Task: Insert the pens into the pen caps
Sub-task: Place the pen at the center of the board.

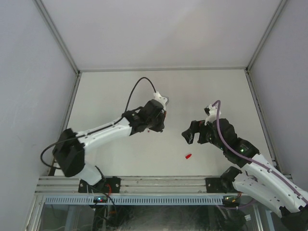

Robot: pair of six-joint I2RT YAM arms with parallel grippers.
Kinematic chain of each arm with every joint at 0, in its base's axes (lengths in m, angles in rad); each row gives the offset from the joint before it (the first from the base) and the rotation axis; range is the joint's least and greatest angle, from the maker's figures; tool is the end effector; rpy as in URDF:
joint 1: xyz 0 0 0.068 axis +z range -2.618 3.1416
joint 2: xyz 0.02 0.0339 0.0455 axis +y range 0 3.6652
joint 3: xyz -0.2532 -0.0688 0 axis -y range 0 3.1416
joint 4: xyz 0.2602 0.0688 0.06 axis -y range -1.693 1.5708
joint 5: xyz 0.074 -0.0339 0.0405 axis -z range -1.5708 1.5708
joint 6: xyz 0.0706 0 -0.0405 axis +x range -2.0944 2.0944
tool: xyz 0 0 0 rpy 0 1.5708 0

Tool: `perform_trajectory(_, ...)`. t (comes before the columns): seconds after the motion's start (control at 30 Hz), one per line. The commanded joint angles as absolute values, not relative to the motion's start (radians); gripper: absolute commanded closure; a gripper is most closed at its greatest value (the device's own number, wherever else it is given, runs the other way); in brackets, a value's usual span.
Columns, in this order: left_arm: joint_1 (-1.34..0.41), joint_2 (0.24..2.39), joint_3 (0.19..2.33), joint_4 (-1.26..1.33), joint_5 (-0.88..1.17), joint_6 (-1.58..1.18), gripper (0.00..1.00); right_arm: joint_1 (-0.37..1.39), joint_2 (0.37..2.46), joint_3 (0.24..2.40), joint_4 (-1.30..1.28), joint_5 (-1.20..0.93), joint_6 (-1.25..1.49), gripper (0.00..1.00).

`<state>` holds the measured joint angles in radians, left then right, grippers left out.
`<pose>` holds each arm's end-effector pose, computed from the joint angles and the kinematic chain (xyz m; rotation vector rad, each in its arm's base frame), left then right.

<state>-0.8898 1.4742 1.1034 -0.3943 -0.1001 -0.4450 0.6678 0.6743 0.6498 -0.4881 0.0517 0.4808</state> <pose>0.2346 -0.2783 0.2272 0.4786 2.3484 -0.5377 0.1669 0.1270 0.2543 -0.1682 2.1412 0.6355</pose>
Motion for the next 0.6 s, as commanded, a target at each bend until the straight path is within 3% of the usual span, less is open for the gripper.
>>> perform_trajectory(0.0, -0.834, 1.62, 1.254, -0.524, -0.043, -0.473, 1.0, 0.663, 0.649, 0.644, -0.479, 0.012, 0.529, 0.04)
perform_trajectory(0.57, -0.698, 1.848, 1.354, -0.561, -0.004, -0.526, 1.0, 0.664, 0.63, 0.621, -0.497, 0.004, 0.549, 0.04)
